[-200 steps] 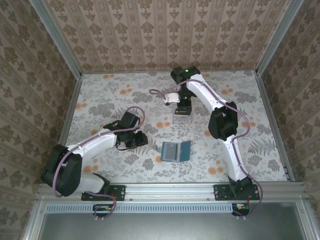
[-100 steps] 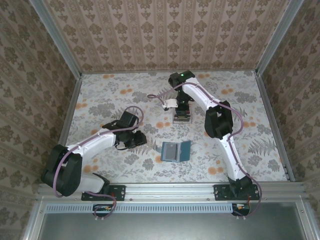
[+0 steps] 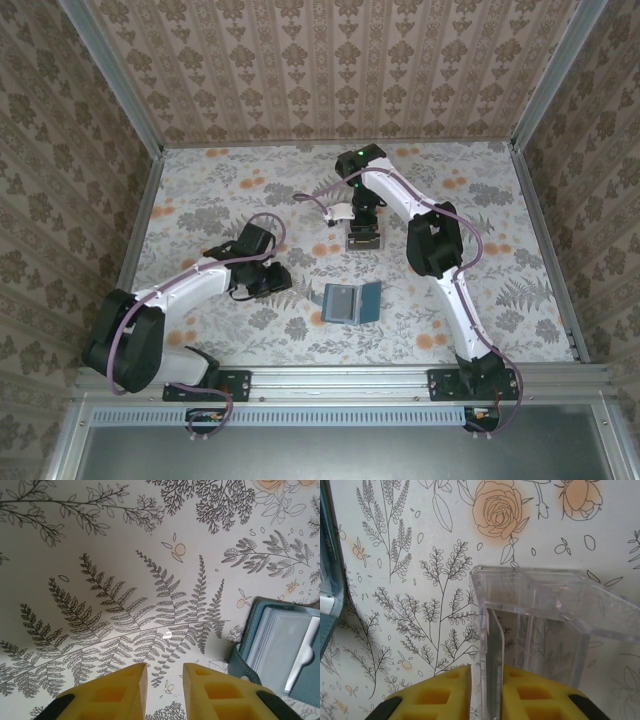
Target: Take the credit cards out of the card holder
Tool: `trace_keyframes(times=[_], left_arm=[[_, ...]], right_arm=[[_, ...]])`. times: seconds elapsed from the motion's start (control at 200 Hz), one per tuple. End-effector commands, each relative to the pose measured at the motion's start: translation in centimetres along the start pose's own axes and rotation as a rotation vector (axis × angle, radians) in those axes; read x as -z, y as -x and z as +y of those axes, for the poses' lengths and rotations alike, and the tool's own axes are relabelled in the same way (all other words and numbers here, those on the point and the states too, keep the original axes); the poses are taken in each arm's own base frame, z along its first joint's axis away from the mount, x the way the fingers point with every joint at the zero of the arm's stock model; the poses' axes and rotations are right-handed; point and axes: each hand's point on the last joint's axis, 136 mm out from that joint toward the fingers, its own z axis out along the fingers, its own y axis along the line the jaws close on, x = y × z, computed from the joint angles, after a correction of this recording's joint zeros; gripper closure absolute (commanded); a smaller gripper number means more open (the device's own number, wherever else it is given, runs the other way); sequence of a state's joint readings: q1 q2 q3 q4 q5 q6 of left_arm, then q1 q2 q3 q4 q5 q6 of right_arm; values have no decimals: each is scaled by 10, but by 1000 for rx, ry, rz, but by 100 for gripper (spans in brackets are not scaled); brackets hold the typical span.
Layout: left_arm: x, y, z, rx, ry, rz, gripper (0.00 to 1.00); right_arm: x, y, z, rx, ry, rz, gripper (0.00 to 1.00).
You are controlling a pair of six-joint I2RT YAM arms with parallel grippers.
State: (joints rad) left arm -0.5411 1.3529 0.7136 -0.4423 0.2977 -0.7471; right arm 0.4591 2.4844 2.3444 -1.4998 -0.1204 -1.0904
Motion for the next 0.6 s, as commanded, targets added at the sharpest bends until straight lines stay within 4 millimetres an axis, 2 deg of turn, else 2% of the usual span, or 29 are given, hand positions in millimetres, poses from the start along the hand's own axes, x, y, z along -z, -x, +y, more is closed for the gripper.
trace_keyframes(times=[0.0,0.22,0.45,0.595], left_arm=[[4,-2,2,-12,-7,4,74],[9,0,0,-15,-16,-10,74],[13,1,1,-26,-11,-9,74],[13,2,-5,-21,-37,-14,74]], right_arm=[[6,7,1,4,-2,-15,78],[38,4,-12,4,-137,-10,78],[68,1,-35,-16,-313,2,78],[79,3,-34,-33,-342,-7,78]])
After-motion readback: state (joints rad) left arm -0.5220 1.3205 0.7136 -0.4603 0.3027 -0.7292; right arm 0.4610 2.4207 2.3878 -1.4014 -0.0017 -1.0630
